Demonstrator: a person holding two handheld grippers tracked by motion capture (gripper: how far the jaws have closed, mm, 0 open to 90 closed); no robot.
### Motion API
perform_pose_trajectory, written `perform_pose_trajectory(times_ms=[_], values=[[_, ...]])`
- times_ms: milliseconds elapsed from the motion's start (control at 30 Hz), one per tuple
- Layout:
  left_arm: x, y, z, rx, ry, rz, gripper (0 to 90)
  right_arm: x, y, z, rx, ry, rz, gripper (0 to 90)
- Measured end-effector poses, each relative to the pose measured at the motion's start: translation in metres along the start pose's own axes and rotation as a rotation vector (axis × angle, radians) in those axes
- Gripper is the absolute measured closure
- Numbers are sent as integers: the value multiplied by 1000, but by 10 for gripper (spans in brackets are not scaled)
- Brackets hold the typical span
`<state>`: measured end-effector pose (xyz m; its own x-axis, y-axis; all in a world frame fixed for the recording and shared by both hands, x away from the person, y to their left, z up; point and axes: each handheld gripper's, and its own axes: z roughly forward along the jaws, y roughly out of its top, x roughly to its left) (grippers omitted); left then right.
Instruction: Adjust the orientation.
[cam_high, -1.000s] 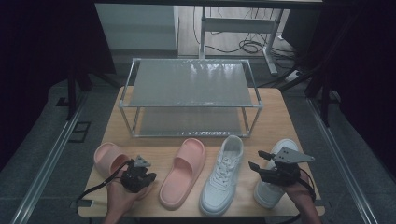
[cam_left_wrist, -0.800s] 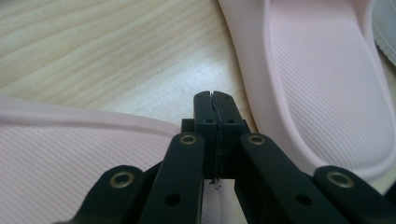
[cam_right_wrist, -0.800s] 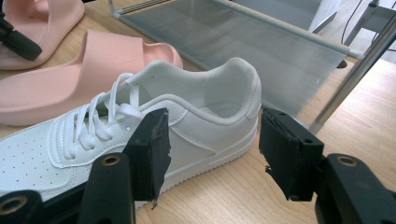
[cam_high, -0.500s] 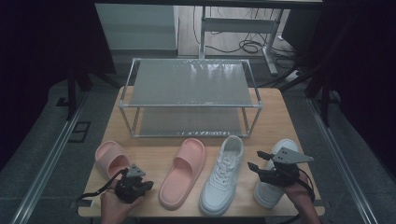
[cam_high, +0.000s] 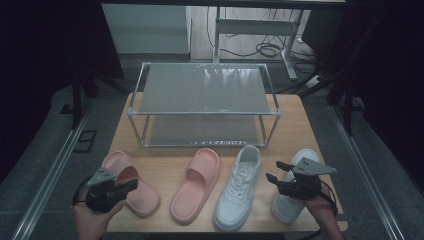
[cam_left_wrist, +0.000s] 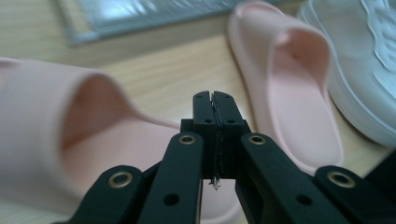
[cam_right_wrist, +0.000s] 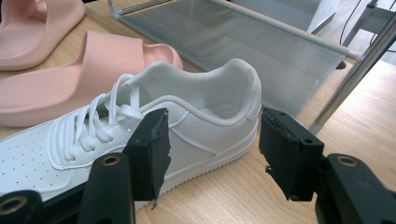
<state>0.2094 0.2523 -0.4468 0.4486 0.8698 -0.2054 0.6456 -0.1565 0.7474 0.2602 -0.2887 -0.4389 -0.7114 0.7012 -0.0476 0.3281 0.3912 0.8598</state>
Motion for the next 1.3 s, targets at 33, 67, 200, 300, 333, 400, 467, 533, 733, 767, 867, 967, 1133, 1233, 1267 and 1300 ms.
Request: perform_pose_trajectory(times_ms=[33, 67, 200, 300, 333, 400, 467, 533, 733, 767, 867, 967, 1133, 1233, 1267, 1300], values=[[4, 1, -2, -4, 11, -7, 890, 0, 0, 0, 0, -2, -1, 433], [14, 1, -7, -20, 36, -29, 890, 0, 0, 0, 0, -2, -2, 433], [33, 0, -13, -35, 87, -69, 887, 0, 0, 0, -1, -5, -1, 433], [43, -1, -15, -41, 111, -85, 889, 0, 0, 1, 1, -4, 3, 433], [52, -2, -16, -46, 133, -105, 889, -1, -1, 1, 2, -8, 5, 433], [61, -4, -17, -46, 155, -122, 890, -1, -1, 1, 5, -9, 5, 433], [67, -6, -17, -45, 172, -139, 890, -1, -1, 1, 5, -9, 5, 433], [78, -12, -16, -36, 189, -165, 895, -1, -1, 2, 6, -9, 6, 433], [90, -27, -12, -10, 207, -205, 898, -2, -3, 4, 12, -8, 11, 433], [90, -27, -12, -10, 207, -205, 899, -2, -3, 4, 12, -8, 11, 433], [96, -30, -9, -1, 213, -217, 899, -2, -3, 4, 12, -6, 10, 433], [100, -32, -7, 6, 221, -230, 899, -2, -3, 4, 10, -9, 12, 433], [105, -38, -2, 27, 224, -244, 899, -2, -4, 5, 16, -5, 13, 433], [106, -39, 3, 46, 216, -242, 899, -2, -4, 5, 15, -7, 9, 433], [106, -39, 5, 51, 214, -244, 899, -2, -4, 5, 15, -7, 11, 433], [107, -38, 6, 53, 212, -244, 899, -2, -4, 5, 15, -6, 11, 433]])
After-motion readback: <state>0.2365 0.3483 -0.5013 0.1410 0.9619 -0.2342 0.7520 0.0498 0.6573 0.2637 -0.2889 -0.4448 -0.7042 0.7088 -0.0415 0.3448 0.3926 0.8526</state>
